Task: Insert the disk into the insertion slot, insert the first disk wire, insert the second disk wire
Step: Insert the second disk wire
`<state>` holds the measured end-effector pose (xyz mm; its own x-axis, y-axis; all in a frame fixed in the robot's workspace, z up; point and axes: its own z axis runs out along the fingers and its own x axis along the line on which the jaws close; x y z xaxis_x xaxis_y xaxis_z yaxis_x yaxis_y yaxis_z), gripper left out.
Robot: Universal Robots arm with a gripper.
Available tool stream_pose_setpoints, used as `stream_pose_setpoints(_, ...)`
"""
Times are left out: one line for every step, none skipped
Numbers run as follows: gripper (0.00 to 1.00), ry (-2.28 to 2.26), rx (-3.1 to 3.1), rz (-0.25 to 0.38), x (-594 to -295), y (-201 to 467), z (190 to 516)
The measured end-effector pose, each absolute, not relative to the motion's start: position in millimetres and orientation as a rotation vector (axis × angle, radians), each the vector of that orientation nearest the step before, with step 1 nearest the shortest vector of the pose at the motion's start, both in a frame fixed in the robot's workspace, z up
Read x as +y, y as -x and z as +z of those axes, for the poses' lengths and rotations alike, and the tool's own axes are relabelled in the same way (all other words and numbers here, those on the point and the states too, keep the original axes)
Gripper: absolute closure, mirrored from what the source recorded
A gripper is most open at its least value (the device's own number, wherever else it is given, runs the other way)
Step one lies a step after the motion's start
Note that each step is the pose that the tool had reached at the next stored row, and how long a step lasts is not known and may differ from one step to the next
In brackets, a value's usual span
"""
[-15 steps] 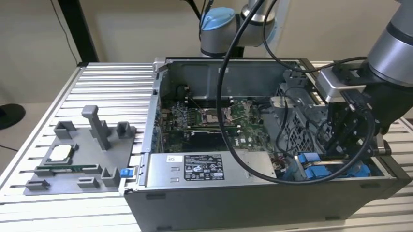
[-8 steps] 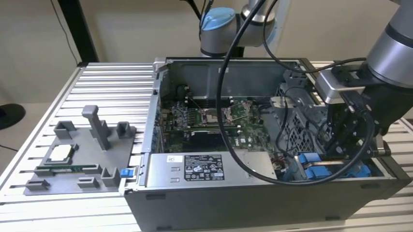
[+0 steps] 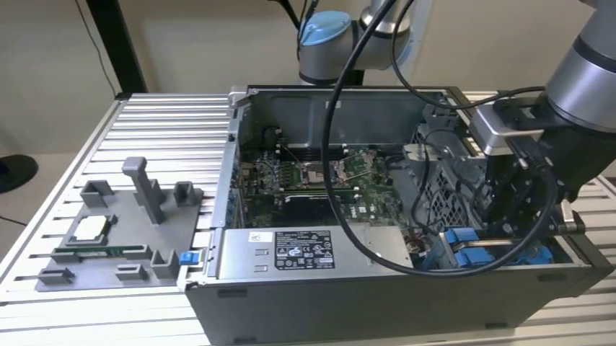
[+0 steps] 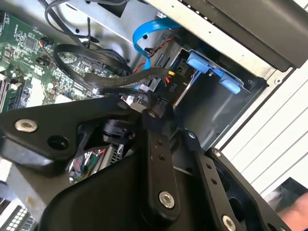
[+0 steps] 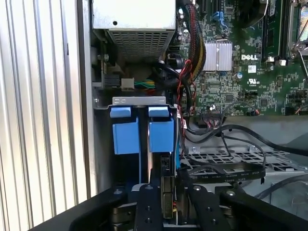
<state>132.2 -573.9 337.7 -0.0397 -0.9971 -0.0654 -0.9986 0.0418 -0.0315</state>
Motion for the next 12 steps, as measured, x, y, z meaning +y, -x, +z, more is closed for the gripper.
stream_pose_setpoints(0.0,2.128,2.216,0.035,-574,-132,339)
stream_pose_setpoints(0.0,2.127,2.216,0.036,-574,-132,341)
stream_pose_setpoints(0.0,2.127,2.216,0.036,-574,-132,343)
stream_pose_setpoints(0.0,2.127,2.216,0.037,-574,-132,346)
stream_pose_setpoints(0.0,2.127,2.216,0.038,-574,-132,349)
stream_pose_setpoints(0.0,2.127,2.216,0.039,-574,-132,352)
stream_pose_setpoints(0.0,2.127,2.215,0.04,-574,-132,355)
stream_pose_setpoints(0.0,2.126,2.215,0.041,-574,-132,358)
stream_pose_setpoints(0.0,2.126,2.215,0.041,-574,-132,361)
stream_pose_setpoints(0.0,2.126,2.215,0.042,-574,-132,365)
stream_pose_setpoints(0.0,2.125,2.214,0.042,-574,-132,368)
stream_pose_setpoints(0.0,2.125,2.215,0.043,-574,-132,371)
